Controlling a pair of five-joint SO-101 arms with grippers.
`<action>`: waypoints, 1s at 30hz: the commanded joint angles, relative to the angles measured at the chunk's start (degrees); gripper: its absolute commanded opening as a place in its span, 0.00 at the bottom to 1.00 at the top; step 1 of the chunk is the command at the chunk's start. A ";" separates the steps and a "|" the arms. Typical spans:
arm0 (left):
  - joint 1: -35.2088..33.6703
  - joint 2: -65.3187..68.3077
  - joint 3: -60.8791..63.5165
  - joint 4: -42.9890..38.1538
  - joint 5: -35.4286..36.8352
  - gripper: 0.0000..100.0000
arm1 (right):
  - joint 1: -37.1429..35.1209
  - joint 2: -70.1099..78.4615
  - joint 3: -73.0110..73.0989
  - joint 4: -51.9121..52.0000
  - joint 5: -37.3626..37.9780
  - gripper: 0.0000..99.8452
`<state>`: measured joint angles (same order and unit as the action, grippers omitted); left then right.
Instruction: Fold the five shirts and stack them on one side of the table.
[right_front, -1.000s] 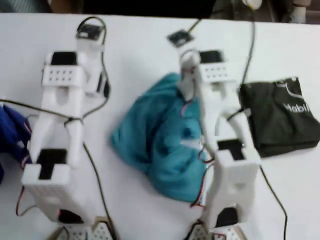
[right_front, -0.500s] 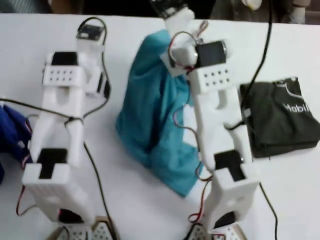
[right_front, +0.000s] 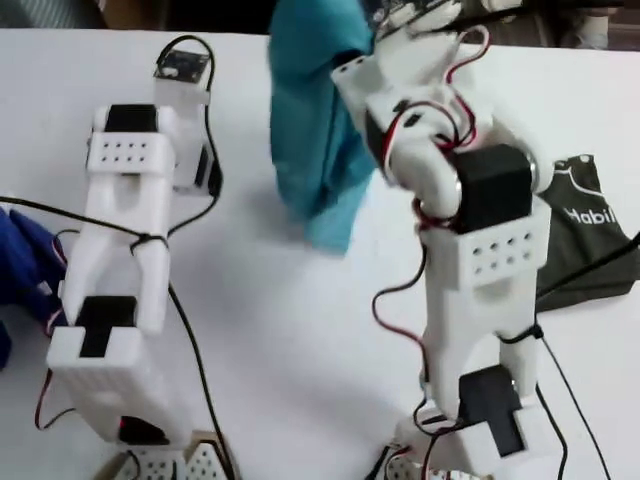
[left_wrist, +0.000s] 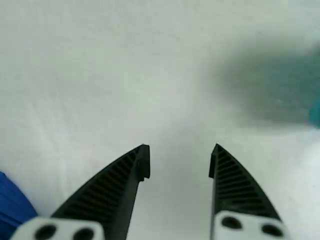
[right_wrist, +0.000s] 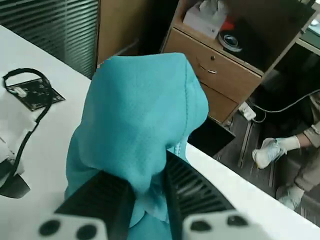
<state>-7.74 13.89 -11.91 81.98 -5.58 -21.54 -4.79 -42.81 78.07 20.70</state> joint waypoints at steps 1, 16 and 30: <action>-0.18 -0.44 -0.40 -0.79 0.53 0.22 | 0.22 -0.84 0.44 -1.36 0.79 0.02; -1.93 -1.32 -0.84 -0.44 0.53 0.22 | -4.53 18.15 9.41 -6.73 1.23 0.02; -1.85 -6.68 -0.13 0.79 0.53 0.22 | -1.98 18.68 9.23 -2.15 0.70 0.47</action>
<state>-9.41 10.64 -11.91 82.15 -5.58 -26.99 18.59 -32.70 75.43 21.58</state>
